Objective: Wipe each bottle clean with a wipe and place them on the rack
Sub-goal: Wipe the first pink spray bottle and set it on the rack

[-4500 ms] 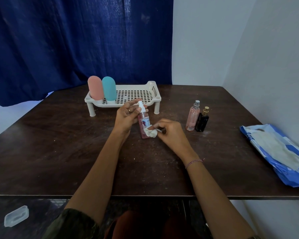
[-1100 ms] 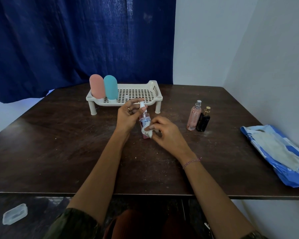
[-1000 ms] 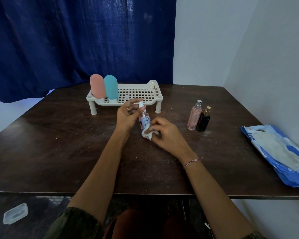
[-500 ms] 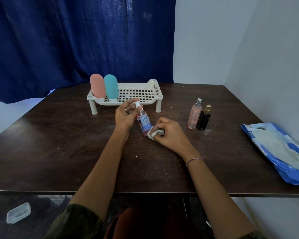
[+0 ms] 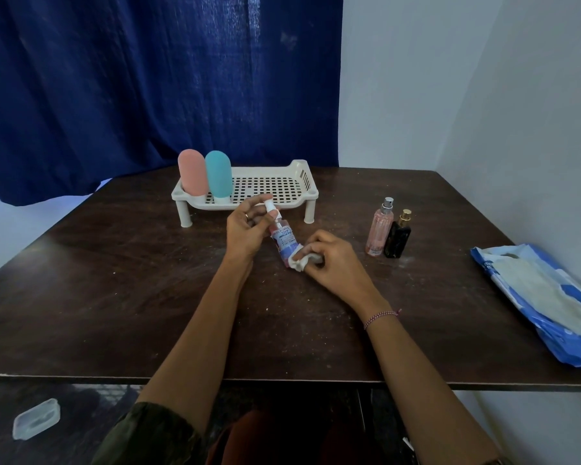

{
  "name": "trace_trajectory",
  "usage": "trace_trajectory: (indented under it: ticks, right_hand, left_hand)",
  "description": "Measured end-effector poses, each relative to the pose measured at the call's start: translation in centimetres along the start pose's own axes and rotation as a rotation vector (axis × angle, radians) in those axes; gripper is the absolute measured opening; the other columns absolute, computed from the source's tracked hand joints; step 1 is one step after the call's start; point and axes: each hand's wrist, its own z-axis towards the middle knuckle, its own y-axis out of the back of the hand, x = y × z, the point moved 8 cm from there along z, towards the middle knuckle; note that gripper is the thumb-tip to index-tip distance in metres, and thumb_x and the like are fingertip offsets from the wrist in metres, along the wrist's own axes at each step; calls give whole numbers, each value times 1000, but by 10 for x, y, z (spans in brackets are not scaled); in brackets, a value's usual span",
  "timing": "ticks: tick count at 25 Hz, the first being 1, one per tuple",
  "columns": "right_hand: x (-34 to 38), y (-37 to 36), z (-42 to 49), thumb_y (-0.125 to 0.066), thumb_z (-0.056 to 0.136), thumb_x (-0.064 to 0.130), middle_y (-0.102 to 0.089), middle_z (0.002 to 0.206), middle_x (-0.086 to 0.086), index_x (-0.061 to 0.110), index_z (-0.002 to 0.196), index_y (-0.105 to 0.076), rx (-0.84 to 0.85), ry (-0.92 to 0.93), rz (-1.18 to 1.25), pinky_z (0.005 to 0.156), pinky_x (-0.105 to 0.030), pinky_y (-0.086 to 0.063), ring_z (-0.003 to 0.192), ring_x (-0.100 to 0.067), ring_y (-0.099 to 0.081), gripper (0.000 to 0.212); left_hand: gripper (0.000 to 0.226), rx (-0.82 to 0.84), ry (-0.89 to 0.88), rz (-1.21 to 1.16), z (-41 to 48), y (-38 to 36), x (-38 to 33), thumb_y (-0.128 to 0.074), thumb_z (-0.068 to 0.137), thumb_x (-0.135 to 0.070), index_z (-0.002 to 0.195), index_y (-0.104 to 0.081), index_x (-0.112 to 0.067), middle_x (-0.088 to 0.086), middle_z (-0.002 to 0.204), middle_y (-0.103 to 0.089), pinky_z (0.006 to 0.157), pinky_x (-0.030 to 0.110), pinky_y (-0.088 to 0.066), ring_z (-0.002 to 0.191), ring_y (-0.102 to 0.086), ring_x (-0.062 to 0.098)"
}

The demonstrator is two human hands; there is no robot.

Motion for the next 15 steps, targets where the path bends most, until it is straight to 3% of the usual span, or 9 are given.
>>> trace_trajectory:
  ticks: [8,15]
  right_hand:
    - [1,4,0,-68,80,8,-57,94,-4,4,98,-71,-86,1,-81,74,-23,-48,83,-12,-55,18]
    - [16,-19,-5,-69,79,8,-53,98,-2,15,97,-73,165,169,-195,79,-14,-36,94,-11,-48,20]
  left_hand:
    - [29,-47,-47,6,-3,4,-5,-74,78,-8,98,-63,-26,-1,93,-69,62,21,-57,79,-70,6]
    - [34,-87,1,-41,-1,7,2,-75,76,-6,107,-65,-12,2,91,-71,66,24,-58,84,-70,12]
